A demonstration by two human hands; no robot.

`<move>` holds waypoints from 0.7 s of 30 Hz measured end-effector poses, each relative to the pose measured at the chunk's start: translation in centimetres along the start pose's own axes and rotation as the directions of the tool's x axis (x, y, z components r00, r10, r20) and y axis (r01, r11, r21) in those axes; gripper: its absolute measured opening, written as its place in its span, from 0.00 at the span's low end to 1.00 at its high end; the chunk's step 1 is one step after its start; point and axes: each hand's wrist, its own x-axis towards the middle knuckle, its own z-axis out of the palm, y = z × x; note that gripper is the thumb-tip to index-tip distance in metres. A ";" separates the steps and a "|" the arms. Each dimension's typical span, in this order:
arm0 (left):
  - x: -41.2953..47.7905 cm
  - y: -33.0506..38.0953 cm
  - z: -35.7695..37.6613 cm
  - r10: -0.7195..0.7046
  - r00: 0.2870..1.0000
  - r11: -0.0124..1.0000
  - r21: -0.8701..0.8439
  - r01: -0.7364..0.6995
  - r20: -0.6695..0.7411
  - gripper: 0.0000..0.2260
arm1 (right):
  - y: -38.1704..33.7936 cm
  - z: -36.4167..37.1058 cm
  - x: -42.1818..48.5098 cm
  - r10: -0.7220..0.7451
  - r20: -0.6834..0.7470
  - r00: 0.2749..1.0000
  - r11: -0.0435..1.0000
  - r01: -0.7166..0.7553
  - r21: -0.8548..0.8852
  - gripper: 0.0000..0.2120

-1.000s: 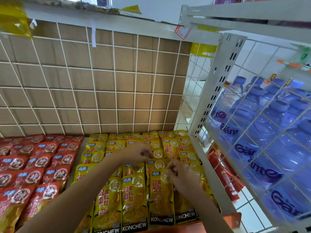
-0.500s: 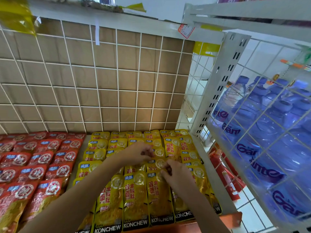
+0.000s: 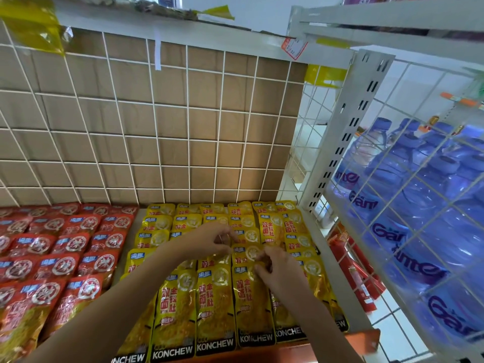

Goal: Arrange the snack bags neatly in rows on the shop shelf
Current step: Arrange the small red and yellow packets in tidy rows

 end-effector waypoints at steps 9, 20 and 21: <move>-0.7 -0.6 0.2 -0.030 0.999 0.999 0.015 0.031 -0.042 0.09 | -3.7 1.0 0.1 -0.140 0.065 0.988 0.989 0.143 -0.036 0.10; -0.6 -1.0 0.2 -0.038 0.998 0.999 0.032 0.040 -0.059 0.09 | -4.2 2.1 1.1 -0.009 0.104 0.994 0.998 0.016 -0.065 0.08; -0.6 -1.1 0.3 -0.039 0.997 0.999 0.030 0.041 -0.063 0.09 | -4.1 2.1 1.2 -0.010 0.104 0.995 0.998 0.015 -0.054 0.08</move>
